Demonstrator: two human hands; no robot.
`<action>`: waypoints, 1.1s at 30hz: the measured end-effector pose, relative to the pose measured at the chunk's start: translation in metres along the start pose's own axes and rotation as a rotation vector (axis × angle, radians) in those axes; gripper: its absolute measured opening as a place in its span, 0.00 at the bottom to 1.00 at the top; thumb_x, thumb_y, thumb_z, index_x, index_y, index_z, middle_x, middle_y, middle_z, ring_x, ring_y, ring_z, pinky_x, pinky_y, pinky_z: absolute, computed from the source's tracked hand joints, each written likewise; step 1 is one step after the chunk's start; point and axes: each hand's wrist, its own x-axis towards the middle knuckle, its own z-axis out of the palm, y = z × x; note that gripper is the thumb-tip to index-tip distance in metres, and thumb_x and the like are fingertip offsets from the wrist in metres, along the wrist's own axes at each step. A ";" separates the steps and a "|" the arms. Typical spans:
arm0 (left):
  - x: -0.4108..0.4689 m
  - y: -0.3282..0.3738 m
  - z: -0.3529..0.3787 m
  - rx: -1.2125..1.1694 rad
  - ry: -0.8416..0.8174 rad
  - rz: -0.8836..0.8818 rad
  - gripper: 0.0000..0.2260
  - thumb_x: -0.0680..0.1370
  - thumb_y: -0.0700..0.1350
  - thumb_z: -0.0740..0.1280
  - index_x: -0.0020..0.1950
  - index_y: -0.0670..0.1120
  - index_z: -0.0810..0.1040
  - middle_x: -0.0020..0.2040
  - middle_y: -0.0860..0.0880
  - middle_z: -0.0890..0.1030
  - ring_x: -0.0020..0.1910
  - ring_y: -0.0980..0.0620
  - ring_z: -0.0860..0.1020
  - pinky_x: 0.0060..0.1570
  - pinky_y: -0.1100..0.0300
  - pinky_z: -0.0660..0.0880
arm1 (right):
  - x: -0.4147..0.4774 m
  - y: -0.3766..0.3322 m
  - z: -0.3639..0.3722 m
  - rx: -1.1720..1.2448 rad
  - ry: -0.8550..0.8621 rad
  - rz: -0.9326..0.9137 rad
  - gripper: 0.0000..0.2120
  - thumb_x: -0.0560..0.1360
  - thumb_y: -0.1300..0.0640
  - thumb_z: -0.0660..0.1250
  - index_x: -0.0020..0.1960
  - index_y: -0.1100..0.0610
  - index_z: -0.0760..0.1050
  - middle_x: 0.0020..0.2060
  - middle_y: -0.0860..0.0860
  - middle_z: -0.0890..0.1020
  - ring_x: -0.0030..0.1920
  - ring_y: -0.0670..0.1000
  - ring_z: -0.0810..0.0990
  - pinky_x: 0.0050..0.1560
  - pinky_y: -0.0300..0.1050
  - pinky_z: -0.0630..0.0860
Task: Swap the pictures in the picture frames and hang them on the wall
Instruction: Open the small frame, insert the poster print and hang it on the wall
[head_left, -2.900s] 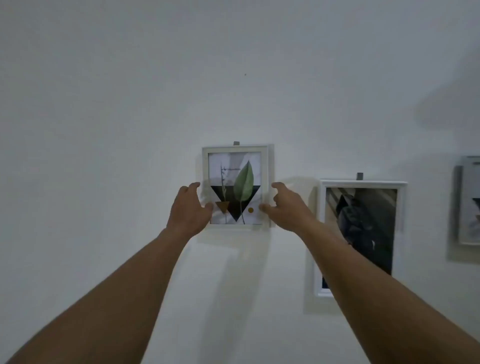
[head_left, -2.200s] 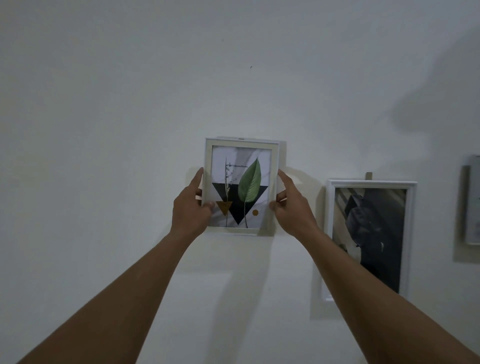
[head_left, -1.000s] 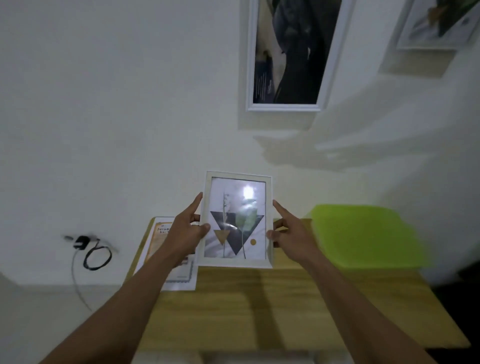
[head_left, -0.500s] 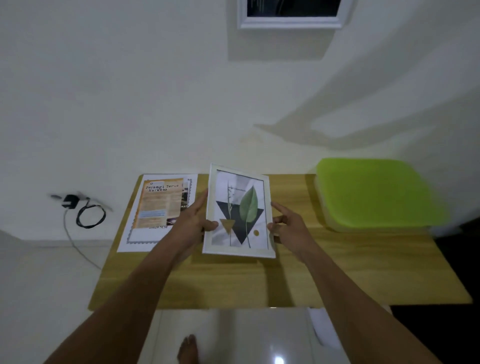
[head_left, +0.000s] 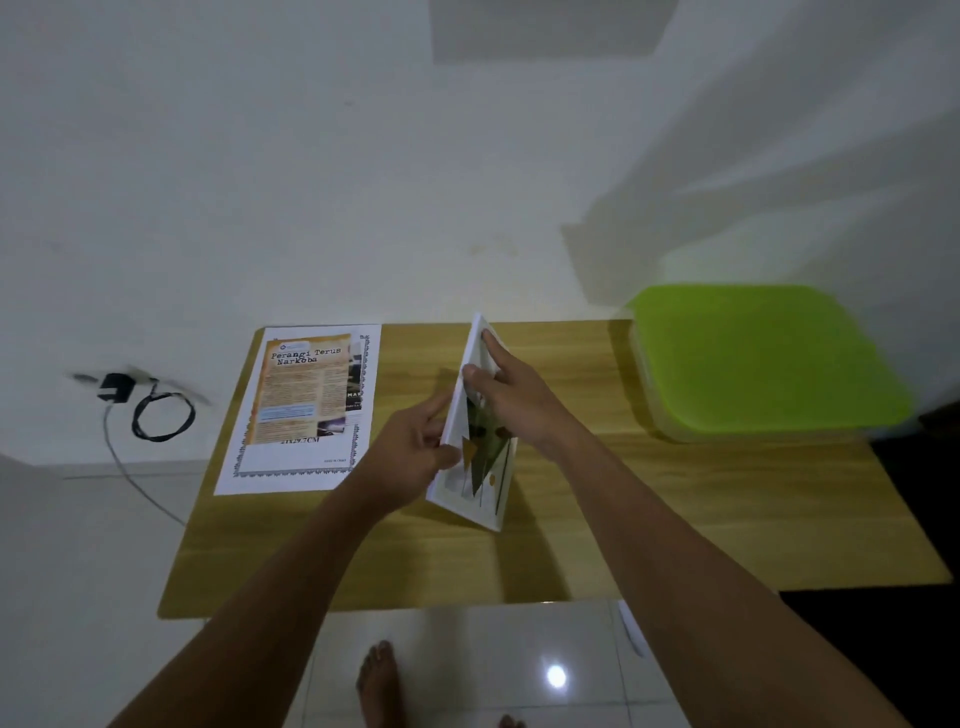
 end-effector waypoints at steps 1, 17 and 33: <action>0.001 -0.002 0.002 -0.009 -0.007 0.016 0.33 0.75 0.26 0.63 0.69 0.58 0.65 0.51 0.51 0.85 0.47 0.51 0.84 0.41 0.62 0.80 | 0.002 0.000 0.001 0.012 0.004 -0.011 0.33 0.79 0.42 0.63 0.79 0.38 0.50 0.75 0.50 0.67 0.67 0.53 0.73 0.62 0.56 0.75; 0.032 -0.038 0.030 0.247 0.386 -0.021 0.27 0.77 0.41 0.70 0.74 0.51 0.67 0.64 0.53 0.74 0.60 0.53 0.74 0.58 0.56 0.73 | 0.003 0.051 -0.041 0.213 0.303 0.076 0.26 0.81 0.60 0.54 0.74 0.40 0.65 0.39 0.51 0.76 0.35 0.53 0.67 0.35 0.42 0.66; 0.067 -0.100 0.000 0.562 0.285 -0.083 0.40 0.68 0.44 0.79 0.75 0.44 0.64 0.52 0.43 0.74 0.50 0.43 0.75 0.48 0.54 0.74 | 0.021 0.108 -0.019 -0.203 0.153 0.187 0.39 0.80 0.60 0.64 0.81 0.51 0.43 0.74 0.49 0.66 0.71 0.52 0.68 0.68 0.43 0.68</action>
